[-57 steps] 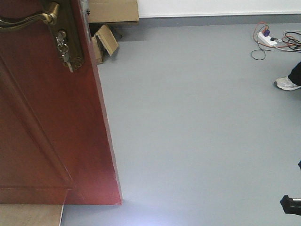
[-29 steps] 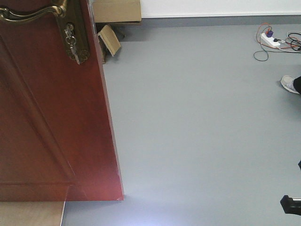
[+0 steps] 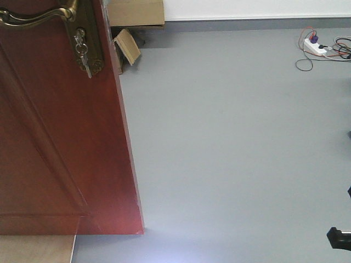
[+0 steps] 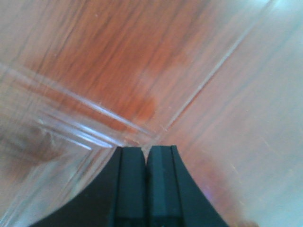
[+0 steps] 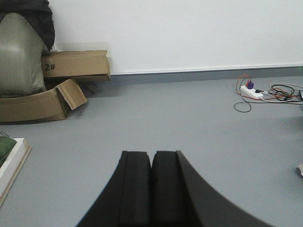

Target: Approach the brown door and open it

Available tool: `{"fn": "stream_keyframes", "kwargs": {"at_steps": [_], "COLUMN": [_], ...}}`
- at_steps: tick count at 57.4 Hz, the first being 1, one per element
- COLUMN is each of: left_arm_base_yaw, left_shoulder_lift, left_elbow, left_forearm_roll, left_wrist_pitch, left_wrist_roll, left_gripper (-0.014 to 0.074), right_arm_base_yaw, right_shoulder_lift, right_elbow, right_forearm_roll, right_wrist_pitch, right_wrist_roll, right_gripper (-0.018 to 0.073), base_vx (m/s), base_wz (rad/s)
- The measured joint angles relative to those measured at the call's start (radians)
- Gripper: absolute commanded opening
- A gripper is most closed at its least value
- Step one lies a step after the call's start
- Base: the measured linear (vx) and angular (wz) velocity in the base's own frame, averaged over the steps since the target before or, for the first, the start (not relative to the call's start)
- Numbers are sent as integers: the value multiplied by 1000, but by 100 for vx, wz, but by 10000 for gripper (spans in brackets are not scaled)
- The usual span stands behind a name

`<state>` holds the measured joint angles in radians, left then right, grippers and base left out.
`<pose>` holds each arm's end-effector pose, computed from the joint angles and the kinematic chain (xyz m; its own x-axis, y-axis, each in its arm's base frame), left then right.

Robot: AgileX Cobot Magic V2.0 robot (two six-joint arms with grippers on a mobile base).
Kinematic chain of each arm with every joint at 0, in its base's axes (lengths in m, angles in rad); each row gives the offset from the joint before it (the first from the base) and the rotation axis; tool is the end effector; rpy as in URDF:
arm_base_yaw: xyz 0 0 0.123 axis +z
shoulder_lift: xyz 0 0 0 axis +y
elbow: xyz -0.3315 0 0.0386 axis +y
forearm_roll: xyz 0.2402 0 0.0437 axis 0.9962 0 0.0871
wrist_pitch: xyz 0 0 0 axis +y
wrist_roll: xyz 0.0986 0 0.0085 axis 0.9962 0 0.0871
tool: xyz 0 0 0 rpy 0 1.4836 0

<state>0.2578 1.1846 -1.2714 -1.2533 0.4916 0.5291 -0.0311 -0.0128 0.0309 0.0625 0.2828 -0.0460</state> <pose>0.2384 0.0169 0.5097 -0.1239 -0.6174 -0.7768 0.1645 0.7593 -0.6297 0.0057 0.0016 0.1756 -0.2112 0.0206 -0.9772 0.0170 0.9997 0.0174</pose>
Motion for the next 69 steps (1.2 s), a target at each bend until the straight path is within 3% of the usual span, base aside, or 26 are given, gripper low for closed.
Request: {"fn": "stream_keyframes", "kwargs": {"at_steps": [19,28,36,50,55,61,69], "left_arm_base_yaw": [0,-4,-33,-156,-214,-270,-286], "left_shoulder_lift": [-29,-161,-327,-529,-583,-656,-738], "left_elbow": [20,131,264,458,537,656,821], "left_forearm_roll": [19,138,371,945,1096,1173,1195], "left_wrist_pitch": [-3,-41,-83,-103,-163,-294,-447], "left_wrist_roll": [1,-6,-98,-434,-546,-606,-623], "left_gripper": [-3,-3,-3,-3,-3,-3,-3], "right_arm_base_yaw": [0,0,0,0,0,0,0], "right_shoulder_lift": [0,0,0,0,0,0,0], "right_elbow": [0,0,0,0,0,0,0], "right_forearm_roll": [0,0,0,0,0,0,0], "right_wrist_pitch": [0,0,0,0,0,0,0], "right_wrist_roll": [0,0,0,0,0,0,0], "right_gripper": [0,0,0,0,0,0,0], "base_vx": [0,0,0,0,0,0,0], "base_wz": [0,0,0,0,0,0,0]}}
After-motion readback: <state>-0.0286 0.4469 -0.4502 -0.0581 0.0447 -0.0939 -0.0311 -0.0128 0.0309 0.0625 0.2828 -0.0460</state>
